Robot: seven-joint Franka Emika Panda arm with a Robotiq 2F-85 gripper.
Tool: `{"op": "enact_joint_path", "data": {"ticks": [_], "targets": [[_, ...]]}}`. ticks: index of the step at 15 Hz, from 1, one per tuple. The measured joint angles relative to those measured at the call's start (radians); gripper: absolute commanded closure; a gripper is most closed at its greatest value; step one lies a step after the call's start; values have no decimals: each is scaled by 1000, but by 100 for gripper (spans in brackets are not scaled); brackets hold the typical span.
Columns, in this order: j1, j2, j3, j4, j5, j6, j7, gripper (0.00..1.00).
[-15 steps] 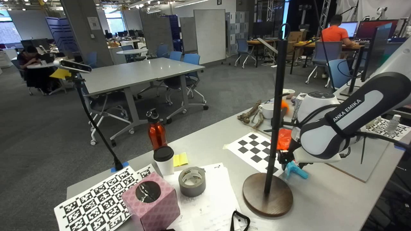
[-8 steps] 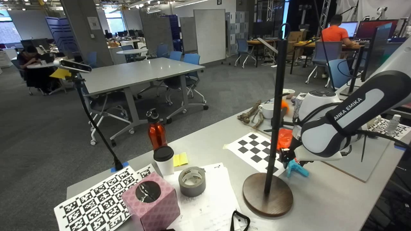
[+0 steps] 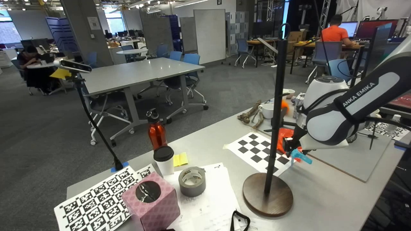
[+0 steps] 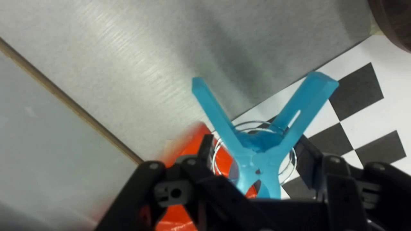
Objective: Take the peg from the table and hang it on the black stand
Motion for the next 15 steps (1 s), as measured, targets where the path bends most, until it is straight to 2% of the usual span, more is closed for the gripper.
{"op": "enact_joint_path", "data": {"ticks": [11, 15], "targets": [[-5, -232, -2, -67, -59, -147, -150, 62], [-19, -295, 19, -81, -60, -185, -217, 62]]}}
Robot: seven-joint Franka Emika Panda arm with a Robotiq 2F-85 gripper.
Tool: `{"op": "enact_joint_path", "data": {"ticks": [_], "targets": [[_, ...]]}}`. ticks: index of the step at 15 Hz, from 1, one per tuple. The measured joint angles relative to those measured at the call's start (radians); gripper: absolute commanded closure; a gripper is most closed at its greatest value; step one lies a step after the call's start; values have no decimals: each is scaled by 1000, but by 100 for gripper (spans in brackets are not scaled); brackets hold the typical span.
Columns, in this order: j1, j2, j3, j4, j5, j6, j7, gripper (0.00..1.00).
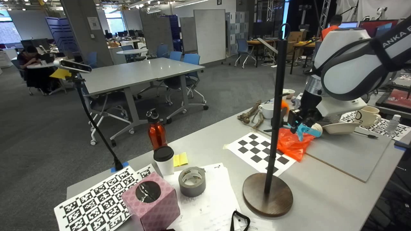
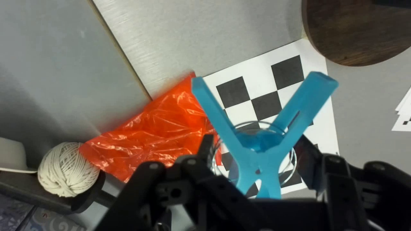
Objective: Take the peg from the table and hang it on the black stand
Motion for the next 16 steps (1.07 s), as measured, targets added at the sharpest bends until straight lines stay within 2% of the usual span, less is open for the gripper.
{"op": "enact_joint_path", "data": {"ticks": [5, 6, 13, 14, 16], "targets": [[-22, -69, 21, -14, 0, -33, -71, 62], [-25, -81, 23, -18, 0, -35, -78, 37], [-31, -109, 28, -37, 1, -35, -82, 37], [-31, -109, 28, -37, 1, -35, -82, 62], [-31, -108, 28, -38, 1, -35, -82, 62]]}}
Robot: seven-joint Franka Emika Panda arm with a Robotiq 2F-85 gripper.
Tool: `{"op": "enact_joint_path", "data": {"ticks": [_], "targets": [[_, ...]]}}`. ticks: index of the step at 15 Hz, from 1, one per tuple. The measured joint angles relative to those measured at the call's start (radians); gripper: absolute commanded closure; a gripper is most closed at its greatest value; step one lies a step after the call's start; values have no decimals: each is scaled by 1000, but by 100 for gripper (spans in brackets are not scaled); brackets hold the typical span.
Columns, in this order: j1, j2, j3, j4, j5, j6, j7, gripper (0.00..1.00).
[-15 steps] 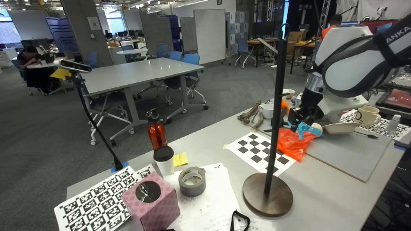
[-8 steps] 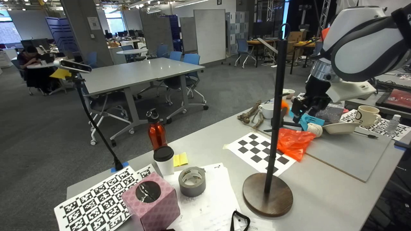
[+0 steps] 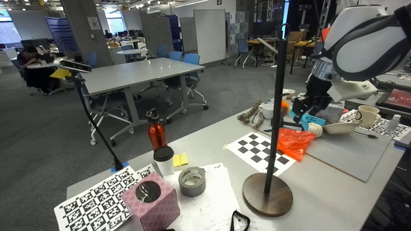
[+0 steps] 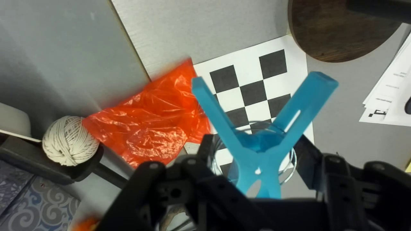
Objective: Take the peg from the table and hang it on the black stand
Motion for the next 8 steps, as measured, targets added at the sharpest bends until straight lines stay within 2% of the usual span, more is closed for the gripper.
{"op": "enact_joint_path", "data": {"ticks": [8], "targets": [[-39, -4, 24, 29, 66, 1, -33, 62]]}}
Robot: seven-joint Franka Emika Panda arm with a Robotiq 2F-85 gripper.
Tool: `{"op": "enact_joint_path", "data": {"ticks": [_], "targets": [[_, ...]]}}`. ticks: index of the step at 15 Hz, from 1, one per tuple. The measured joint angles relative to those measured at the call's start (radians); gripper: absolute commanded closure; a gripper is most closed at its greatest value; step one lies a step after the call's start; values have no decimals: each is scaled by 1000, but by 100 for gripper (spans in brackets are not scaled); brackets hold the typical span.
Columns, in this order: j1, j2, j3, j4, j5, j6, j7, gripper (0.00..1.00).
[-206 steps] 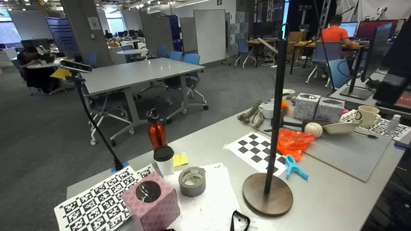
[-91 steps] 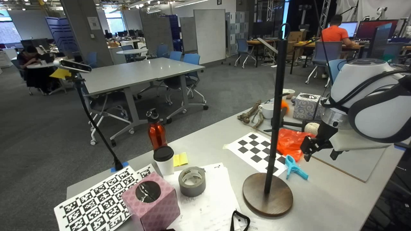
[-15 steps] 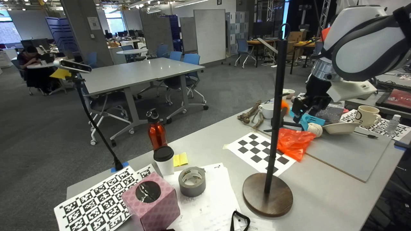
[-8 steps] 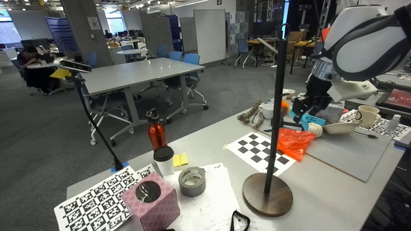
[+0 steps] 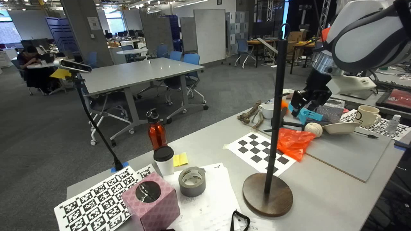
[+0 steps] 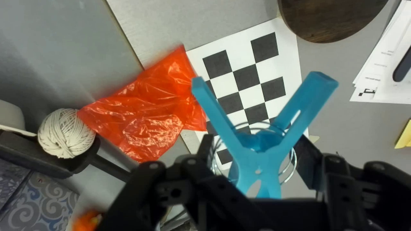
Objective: Take the peg from the table and hang it on the black stand
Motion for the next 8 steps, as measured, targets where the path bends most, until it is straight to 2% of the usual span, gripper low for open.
{"op": "enact_joint_path", "data": {"ticks": [8], "targets": [[-59, -48, 55, 18, 144, -38, -115, 62]]}}
